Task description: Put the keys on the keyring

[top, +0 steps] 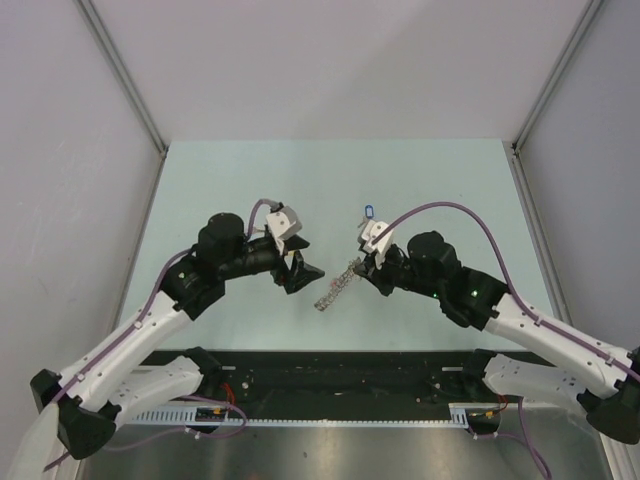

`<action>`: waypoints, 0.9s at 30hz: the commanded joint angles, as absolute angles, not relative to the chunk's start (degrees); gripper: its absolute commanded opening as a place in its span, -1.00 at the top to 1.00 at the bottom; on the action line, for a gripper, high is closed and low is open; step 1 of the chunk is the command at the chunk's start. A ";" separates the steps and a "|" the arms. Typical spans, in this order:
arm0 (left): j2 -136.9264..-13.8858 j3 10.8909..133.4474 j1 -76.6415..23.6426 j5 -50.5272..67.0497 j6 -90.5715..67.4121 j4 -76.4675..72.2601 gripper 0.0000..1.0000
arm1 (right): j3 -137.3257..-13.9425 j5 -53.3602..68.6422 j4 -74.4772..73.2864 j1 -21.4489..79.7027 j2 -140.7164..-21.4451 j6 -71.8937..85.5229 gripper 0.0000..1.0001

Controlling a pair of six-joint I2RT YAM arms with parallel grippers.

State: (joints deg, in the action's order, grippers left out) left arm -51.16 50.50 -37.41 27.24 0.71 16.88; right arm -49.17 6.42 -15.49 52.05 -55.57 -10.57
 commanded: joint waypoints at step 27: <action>-60.20 56.51 -41.57 36.83 13.71 -3.95 -1.00 | -54.40 13.71 -11.69 45.53 -50.01 -11.07 1.00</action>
